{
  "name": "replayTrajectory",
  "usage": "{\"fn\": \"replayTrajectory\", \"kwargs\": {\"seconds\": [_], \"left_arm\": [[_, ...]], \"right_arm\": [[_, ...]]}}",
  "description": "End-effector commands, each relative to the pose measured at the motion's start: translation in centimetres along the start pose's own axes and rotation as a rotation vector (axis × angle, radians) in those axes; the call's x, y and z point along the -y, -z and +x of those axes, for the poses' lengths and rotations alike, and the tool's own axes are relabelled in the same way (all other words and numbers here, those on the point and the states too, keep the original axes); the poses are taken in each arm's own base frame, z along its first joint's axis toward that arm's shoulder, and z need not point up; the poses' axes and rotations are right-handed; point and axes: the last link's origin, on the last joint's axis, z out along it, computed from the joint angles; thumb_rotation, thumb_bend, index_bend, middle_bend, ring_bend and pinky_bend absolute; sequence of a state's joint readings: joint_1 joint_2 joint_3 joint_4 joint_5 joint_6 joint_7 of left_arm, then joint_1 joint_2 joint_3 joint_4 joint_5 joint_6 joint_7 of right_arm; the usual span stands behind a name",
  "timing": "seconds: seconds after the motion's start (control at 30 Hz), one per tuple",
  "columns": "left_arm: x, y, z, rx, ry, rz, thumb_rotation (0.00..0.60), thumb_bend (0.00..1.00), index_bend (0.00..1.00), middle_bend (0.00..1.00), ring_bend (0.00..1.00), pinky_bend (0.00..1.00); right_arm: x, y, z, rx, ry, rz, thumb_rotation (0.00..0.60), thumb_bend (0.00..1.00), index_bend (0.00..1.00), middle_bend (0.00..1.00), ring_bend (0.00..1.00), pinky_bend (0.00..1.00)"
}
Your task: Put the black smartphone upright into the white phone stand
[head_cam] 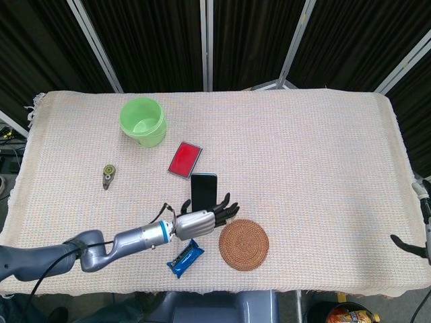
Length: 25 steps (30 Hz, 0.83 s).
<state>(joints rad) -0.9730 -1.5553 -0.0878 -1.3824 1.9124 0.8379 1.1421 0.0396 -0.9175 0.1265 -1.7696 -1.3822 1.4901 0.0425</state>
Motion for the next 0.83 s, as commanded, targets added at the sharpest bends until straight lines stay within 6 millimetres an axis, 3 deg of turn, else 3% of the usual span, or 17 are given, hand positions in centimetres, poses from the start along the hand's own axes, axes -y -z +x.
{"fn": "replayTrajectory", "kwargs": {"seconds": [0.03, 0.2, 0.33, 0.43, 0.63, 0.83], "left_arm": [[3.1, 1.8, -0.1, 0.014, 0.132, 0.179, 0.600, 0.00, 0.00, 0.00, 0.00, 0.09], [6.5, 6.3, -2.1, 0.142, 0.365, 0.451, 0.600, 0.00, 0.00, 0.00, 0.00, 0.03], [7.2, 11.1, -2.9, 0.256, 0.667, 0.680, 0.600, 0.00, 0.00, 0.00, 0.00, 0.00], [6.5, 15.9, -3.1, 0.352, 0.855, 0.853, 0.600, 0.00, 0.00, 0.00, 0.00, 0.00], [4.7, 23.1, -2.6, 0.515, 1.036, 1.006, 0.600, 0.00, 0.00, 0.00, 0.00, 0.00], [3.1, 26.5, -2.1, 0.558, 1.107, 1.038, 0.600, 0.00, 0.00, 0.00, 0.00, 0.00]], "right_arm": [[0.0, 0.0, 0.0, 0.001, -0.002, 0.002, 0.600, 0.00, 0.00, 0.00, 0.00, 0.00], [0.3, 0.1, 0.0, 0.002, -0.004, 0.013, 0.600, 0.00, 0.00, 0.00, 0.00, 0.00], [0.6, 0.1, -0.1, 0.006, -0.005, 0.024, 0.600, 0.00, 0.00, 0.00, 0.00, 0.00], [0.9, 0.0, -0.2, 0.010, -0.004, 0.033, 0.600, 0.00, 0.00, 0.00, 0.00, 0.00], [1.5, -0.1, -0.4, 0.015, -0.002, 0.052, 0.600, 0.00, 0.00, 0.00, 0.00, 0.00], [1.8, 0.0, -0.5, 0.016, 0.004, 0.063, 0.600, 0.00, 0.00, 0.00, 0.00, 0.00]]}}
